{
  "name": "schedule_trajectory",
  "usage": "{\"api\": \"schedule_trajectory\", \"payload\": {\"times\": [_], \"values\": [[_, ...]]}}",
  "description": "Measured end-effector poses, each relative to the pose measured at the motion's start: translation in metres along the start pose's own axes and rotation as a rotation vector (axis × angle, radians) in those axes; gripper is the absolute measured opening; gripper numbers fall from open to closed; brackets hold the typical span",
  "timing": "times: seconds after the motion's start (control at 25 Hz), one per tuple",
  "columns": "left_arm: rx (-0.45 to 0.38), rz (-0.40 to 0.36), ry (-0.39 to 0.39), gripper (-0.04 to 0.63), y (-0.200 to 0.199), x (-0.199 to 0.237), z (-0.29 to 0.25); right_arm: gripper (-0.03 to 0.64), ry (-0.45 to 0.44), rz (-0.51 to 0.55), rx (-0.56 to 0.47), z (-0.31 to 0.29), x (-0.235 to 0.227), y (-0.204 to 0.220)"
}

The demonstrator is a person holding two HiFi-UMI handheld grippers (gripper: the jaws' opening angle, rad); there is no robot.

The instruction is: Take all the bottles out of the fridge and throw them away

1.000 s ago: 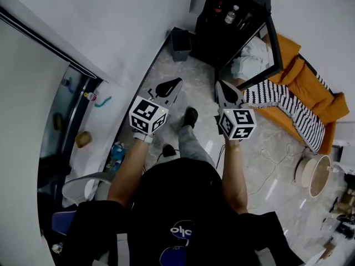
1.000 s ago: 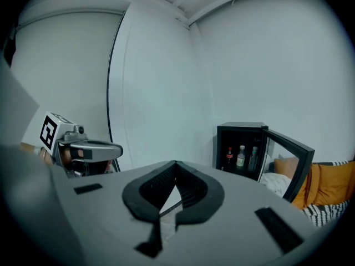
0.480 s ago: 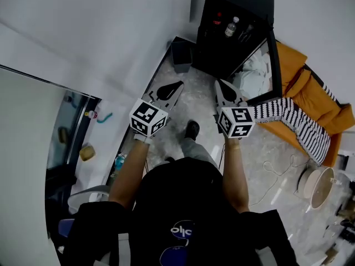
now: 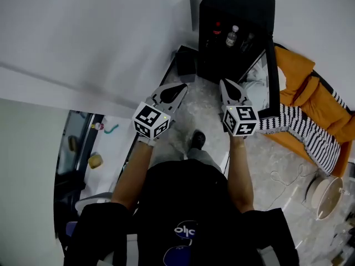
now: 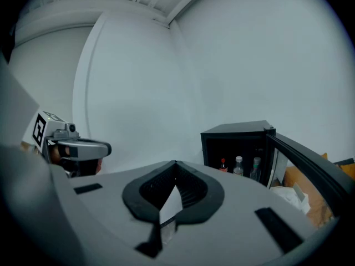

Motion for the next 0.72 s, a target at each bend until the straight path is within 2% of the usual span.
{"api": "schedule_trajectory", "payload": {"times": [0.28, 0.72], "values": [[0.007, -0.003, -0.003, 0.006, -0.005, 0.012, -0.028, 0.008, 0.015, -0.024, 0.011, -0.007, -0.027, 0.004], [-0.007, -0.005, 0.075, 0.006, -0.005, 0.049, -0.075, 0.008, 0.092, -0.006, 0.032, -0.042, -0.062, -0.003]]}}
Point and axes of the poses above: the fingertips, and each gripper's own axes: z backward along the fingers, x to its left, y out of its underside, the point moved 3 cm from there along z, backward along the fingers, and after that the axes turned 5 degrees about -x, right-handed, at the moved point
